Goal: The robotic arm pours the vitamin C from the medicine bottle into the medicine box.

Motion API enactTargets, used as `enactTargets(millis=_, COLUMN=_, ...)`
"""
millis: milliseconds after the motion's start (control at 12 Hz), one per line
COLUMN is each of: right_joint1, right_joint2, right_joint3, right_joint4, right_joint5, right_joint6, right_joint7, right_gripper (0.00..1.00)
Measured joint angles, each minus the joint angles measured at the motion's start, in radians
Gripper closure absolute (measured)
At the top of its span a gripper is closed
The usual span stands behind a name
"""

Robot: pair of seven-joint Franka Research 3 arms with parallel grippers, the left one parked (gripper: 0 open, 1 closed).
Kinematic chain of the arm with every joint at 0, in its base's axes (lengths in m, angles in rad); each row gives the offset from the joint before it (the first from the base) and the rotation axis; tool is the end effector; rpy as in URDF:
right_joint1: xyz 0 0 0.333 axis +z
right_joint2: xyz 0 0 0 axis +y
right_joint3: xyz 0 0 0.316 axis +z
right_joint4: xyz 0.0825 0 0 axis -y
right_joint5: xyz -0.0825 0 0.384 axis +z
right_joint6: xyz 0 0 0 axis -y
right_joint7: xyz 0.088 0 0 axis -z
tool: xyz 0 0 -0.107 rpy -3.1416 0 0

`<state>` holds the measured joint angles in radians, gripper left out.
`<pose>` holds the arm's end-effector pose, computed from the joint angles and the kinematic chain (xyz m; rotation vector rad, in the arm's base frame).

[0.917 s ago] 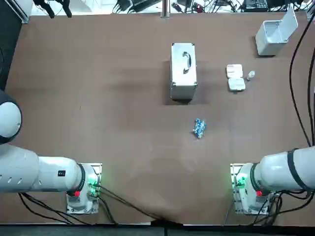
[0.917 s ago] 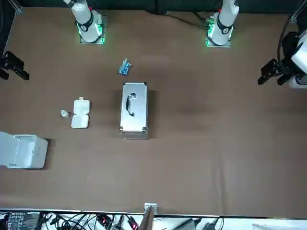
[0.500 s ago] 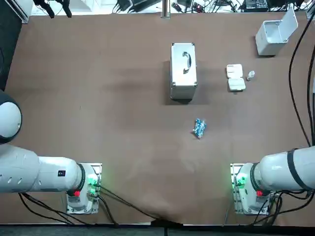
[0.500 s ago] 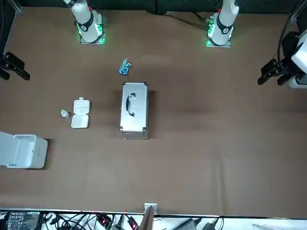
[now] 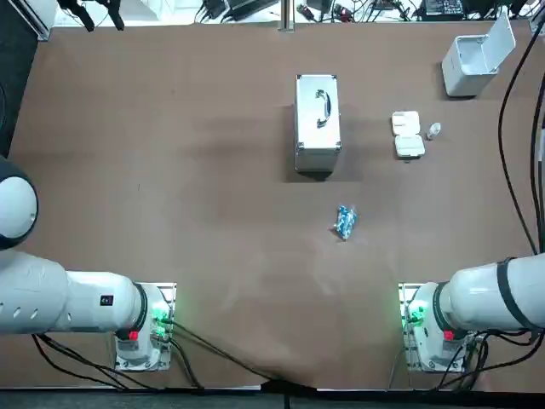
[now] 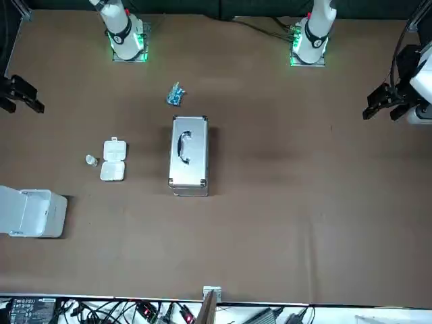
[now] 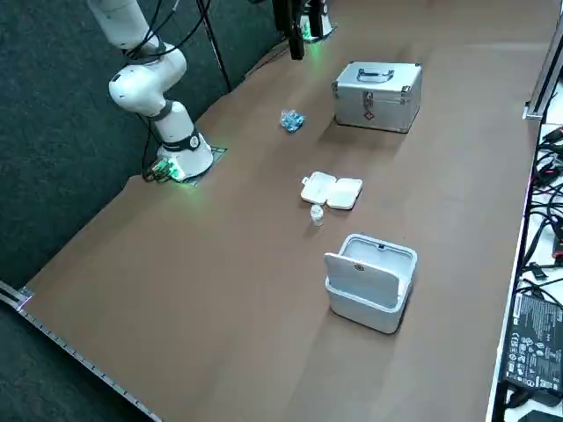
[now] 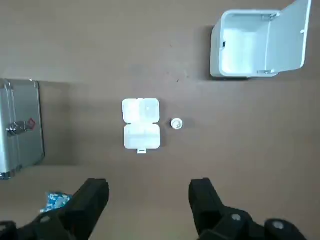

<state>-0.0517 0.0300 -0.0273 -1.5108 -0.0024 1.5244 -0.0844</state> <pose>0.5578 -0.0442 0.6319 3.1396 0.0083 -0.0261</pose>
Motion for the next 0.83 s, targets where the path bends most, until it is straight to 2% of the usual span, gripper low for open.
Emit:
enactTargets(millis=417, right_joint1=0.001, right_joint2=-0.003, right_joint3=0.0, right_joint4=-0.057, right_joint5=0.0, right_joint6=0.012, right_joint7=-0.01, right_gripper=0.0)
enactTargets(millis=583, right_joint1=-0.002, right_joint2=-0.006, right_joint3=-0.002, right_joint4=-0.084, right_joint5=0.003, right_joint6=0.016, right_joint7=-0.076, right_gripper=0.0)
enactTargets(millis=833, right_joint1=-0.04, right_joint2=-0.003, right_joint3=-0.02, right_joint4=-0.112, right_joint5=0.089, right_joint6=0.014, right_joint7=-0.2, right_gripper=0.0)
